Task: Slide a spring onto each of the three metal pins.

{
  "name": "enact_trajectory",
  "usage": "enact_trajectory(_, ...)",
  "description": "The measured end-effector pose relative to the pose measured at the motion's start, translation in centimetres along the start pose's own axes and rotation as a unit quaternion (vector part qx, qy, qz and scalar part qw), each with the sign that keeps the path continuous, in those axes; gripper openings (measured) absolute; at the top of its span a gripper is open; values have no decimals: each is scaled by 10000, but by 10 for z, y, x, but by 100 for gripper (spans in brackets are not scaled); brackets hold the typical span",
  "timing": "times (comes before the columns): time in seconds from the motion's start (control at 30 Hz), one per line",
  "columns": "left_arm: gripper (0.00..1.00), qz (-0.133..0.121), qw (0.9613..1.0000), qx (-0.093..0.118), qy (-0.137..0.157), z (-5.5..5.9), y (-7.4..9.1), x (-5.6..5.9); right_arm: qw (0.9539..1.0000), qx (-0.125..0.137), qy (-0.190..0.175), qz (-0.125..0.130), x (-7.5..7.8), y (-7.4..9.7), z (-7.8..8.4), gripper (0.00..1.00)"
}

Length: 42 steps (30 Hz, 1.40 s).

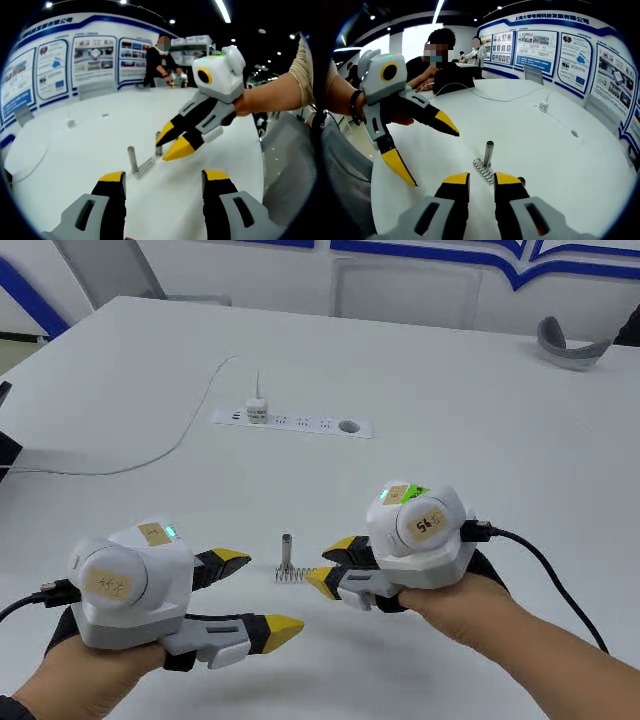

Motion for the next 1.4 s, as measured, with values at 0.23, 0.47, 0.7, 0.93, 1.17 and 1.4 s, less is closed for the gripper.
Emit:
enact_trajectory(0.23,62,-2,10000,-25,21,2,-1,-1,9999,-90,53,-43,1,-11,2,20)
enact_trajectory(0.47,62,-9,10000,-37,42,3,-1,-2,9995,-233,194,-103,-3,-24,2,20)
enact_trajectory(0.7,62,-27,10000,-41,62,6,0,-3,9991,-377,202,-63,0,-33,6,20)
enact_trajectory(0.93,62,-41,10000,-43,76,7,1,-4,9986,-503,162,-59,1,-35,11,20)
enact_trajectory(1.17,62,-49,9999,-43,83,7,2,-4,9983,-568,105,-108,-2,-34,13,20)
enact_trajectory(1.4,62,-22,10000,-52,73,7,0,-2,9974,-696,74,-167,-6,-31,20,19)
Point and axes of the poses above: the centre of the closed fingertips' face, and the gripper's own axes: y roughly backward along the fingers, x roughly to its right, z roughly out of its underside, the point moved 3 cm from there along y, roughly backward along the fingers, and after that the axes turned 2 degrees about x, right-handed, at the moved point
